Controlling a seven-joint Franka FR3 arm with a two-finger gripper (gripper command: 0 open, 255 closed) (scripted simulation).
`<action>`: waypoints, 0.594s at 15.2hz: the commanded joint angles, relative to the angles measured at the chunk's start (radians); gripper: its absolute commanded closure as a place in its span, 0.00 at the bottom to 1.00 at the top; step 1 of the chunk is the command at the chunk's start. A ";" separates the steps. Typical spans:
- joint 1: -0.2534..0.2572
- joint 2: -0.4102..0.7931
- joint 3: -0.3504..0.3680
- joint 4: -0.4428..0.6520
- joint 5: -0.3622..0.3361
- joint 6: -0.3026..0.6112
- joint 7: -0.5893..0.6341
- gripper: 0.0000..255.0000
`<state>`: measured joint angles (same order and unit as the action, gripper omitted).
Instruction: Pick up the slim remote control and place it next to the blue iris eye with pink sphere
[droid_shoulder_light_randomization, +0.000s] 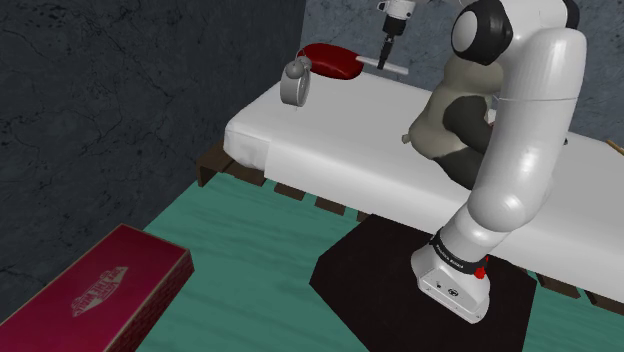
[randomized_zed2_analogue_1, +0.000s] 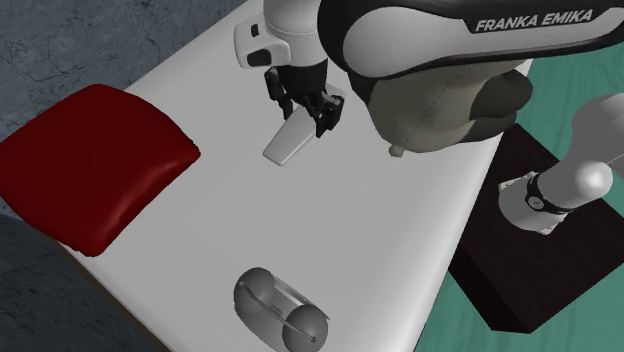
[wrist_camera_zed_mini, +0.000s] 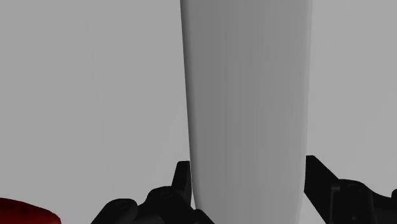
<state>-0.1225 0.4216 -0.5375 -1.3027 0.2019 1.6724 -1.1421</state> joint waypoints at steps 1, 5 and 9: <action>-0.005 0.003 -0.001 0.031 0.001 -0.028 0.001 1.00; 0.005 -0.069 -0.017 -0.058 -0.028 -0.006 -0.020 1.00; 0.016 -0.202 -0.047 -0.233 -0.090 0.051 -0.056 1.00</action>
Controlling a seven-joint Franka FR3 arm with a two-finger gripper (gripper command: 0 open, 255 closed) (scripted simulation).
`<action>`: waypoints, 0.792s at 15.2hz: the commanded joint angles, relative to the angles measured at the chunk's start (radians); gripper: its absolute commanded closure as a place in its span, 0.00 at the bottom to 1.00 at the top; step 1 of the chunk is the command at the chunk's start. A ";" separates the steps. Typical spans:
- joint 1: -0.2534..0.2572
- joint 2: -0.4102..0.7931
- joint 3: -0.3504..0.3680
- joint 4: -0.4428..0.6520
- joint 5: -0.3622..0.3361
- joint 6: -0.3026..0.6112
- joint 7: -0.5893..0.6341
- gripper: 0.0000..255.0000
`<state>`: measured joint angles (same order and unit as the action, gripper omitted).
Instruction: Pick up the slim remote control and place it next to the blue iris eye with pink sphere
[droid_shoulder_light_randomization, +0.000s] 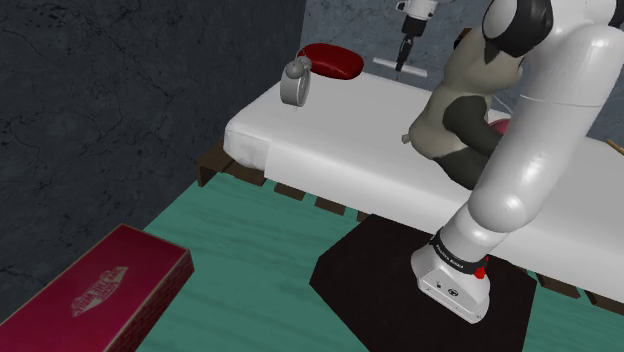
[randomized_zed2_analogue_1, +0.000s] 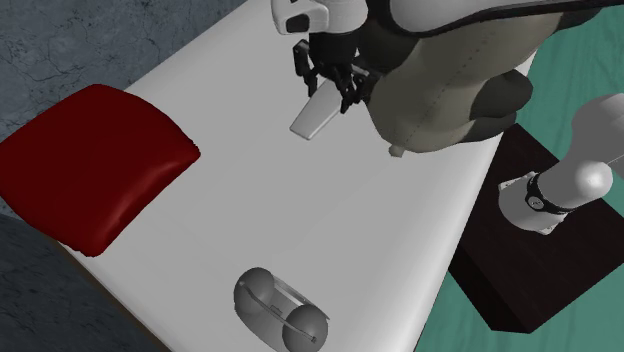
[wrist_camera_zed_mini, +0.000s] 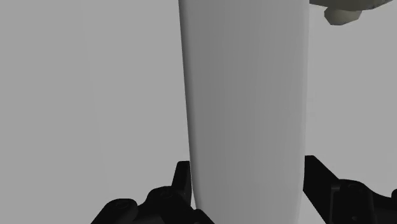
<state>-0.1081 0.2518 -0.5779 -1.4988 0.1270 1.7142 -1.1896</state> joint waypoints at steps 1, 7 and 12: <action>0.002 -0.063 -0.014 -0.074 -0.031 0.020 -0.017 1.00; -0.016 -0.233 -0.054 -0.260 -0.126 0.065 -0.067 1.00; -0.052 -0.355 -0.085 -0.372 -0.202 0.080 -0.116 1.00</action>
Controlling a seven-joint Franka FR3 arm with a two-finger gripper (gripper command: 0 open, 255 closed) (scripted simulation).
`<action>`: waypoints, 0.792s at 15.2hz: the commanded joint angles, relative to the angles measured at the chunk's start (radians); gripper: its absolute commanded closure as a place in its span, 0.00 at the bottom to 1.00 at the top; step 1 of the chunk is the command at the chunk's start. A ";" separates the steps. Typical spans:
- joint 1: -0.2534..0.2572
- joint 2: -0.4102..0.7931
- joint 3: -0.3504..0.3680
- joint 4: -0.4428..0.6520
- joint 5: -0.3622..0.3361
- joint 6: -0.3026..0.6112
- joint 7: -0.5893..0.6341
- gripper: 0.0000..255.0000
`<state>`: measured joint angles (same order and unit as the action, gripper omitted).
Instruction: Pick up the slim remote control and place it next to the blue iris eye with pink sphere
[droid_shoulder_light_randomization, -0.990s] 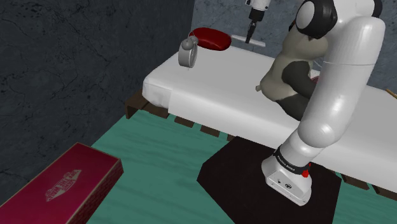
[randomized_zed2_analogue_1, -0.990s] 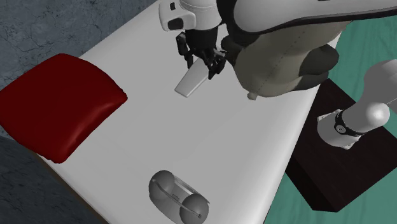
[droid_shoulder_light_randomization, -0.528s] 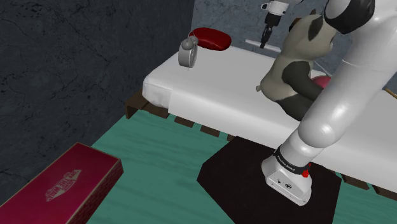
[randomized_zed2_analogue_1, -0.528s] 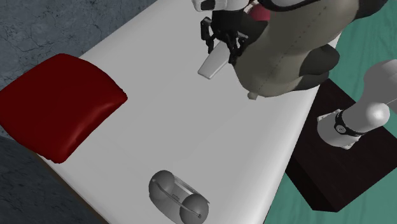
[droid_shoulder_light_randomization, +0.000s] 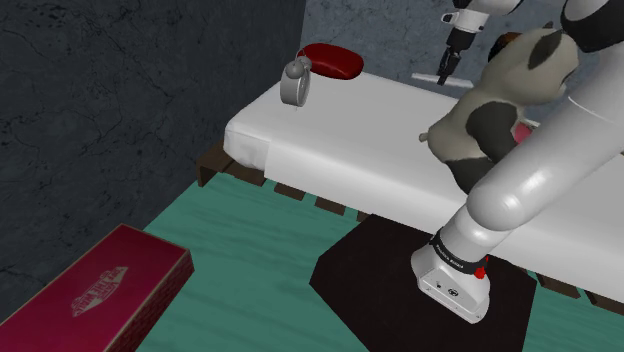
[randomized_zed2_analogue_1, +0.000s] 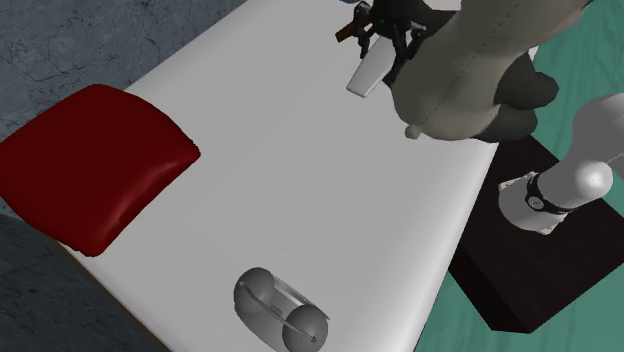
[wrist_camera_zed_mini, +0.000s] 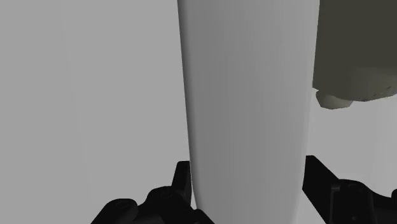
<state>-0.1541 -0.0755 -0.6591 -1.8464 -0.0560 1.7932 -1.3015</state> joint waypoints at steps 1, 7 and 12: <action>-0.015 -0.050 -0.010 -0.043 -0.033 0.003 -0.015 1.00; -0.075 -0.164 -0.056 -0.127 -0.113 0.001 -0.092 1.00; -0.128 -0.235 -0.104 -0.165 -0.170 -0.007 -0.173 1.00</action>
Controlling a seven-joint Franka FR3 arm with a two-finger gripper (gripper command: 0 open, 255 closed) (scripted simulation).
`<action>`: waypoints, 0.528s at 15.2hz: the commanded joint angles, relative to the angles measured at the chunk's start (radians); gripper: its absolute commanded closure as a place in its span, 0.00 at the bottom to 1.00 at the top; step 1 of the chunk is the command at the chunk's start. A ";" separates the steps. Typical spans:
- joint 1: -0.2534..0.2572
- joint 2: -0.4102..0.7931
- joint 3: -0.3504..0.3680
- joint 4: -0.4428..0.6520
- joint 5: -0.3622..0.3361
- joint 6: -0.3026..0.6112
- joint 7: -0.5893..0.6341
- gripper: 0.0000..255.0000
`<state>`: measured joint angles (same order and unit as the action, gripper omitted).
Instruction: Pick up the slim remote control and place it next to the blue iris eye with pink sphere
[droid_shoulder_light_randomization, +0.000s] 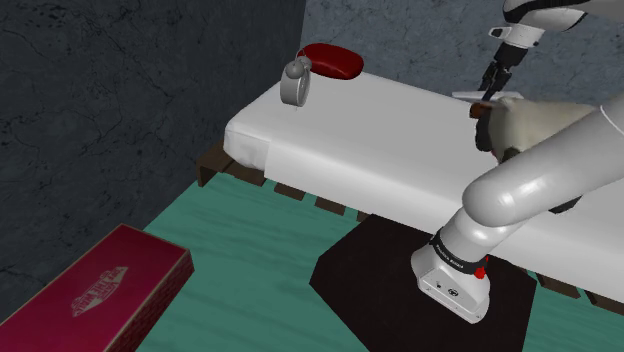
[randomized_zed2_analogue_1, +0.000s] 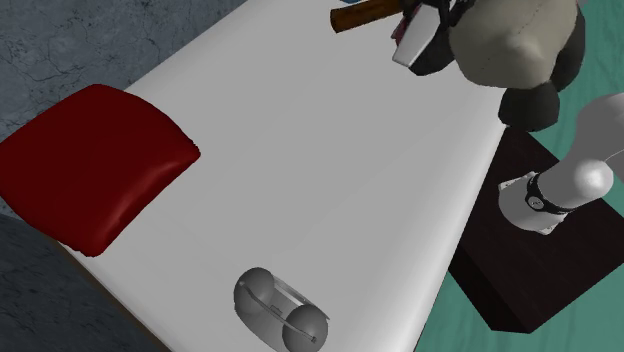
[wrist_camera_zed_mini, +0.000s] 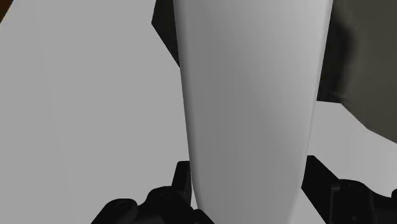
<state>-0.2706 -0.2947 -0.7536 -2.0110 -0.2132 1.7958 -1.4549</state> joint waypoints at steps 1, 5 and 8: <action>-0.022 -0.027 -0.020 -0.005 -0.023 -0.012 -0.037 1.00; -0.061 -0.060 -0.070 -0.011 -0.058 -0.020 -0.115 1.00; -0.086 -0.074 -0.115 -0.003 -0.078 -0.026 -0.180 1.00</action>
<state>-0.3503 -0.3711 -0.8480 -2.0207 -0.2878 1.7702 -1.6081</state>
